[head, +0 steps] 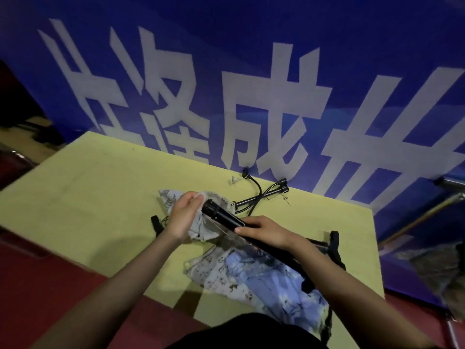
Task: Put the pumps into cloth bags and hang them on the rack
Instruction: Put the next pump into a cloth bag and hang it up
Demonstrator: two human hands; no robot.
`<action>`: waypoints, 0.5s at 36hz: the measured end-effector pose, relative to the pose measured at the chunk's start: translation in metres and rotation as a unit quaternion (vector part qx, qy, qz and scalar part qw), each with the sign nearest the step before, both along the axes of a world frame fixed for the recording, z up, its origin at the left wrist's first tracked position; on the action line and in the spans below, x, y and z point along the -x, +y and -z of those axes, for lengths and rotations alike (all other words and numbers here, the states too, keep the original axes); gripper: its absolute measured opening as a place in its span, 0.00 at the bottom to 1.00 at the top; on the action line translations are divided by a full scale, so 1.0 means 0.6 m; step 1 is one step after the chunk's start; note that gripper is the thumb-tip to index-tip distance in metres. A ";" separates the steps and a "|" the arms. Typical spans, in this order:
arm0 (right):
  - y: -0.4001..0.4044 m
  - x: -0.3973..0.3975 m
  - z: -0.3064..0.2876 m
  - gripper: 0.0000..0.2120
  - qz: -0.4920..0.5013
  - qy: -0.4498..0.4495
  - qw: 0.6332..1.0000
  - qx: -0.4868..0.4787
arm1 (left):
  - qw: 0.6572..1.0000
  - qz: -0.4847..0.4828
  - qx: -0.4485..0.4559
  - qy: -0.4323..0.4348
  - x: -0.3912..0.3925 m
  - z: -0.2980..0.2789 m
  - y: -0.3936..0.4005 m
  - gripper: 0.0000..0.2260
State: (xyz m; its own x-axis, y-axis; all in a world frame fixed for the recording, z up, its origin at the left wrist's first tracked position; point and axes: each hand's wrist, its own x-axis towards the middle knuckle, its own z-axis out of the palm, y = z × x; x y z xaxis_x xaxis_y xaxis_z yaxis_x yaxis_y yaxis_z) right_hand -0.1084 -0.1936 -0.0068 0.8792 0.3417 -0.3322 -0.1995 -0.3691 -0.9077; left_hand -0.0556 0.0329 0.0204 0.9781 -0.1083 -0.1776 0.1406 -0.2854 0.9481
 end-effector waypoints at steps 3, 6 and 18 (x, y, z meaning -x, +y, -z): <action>0.009 0.009 0.012 0.09 -0.040 0.024 0.999 0.011 | 0.999 -0.023 -0.005 -0.027 0.007 -0.012 0.017 0.13; 0.026 0.011 0.027 0.34 -0.035 0.023 0.997 0.067 | 1.000 -0.009 -0.005 -0.025 0.016 -0.023 0.024 0.13; 0.046 -0.001 -0.015 0.17 0.004 -0.078 0.986 0.146 | 0.994 0.086 0.071 -0.015 0.037 -0.068 0.002 0.09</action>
State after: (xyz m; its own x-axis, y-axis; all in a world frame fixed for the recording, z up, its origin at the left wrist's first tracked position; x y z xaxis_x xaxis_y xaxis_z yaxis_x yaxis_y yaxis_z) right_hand -0.1078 -0.1658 0.0022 0.9294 0.2448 -0.2762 -0.0699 -0.6180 -0.7830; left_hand -0.0777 0.0341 0.0614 0.9478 -0.2957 -0.1196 0.0725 -0.1655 0.9835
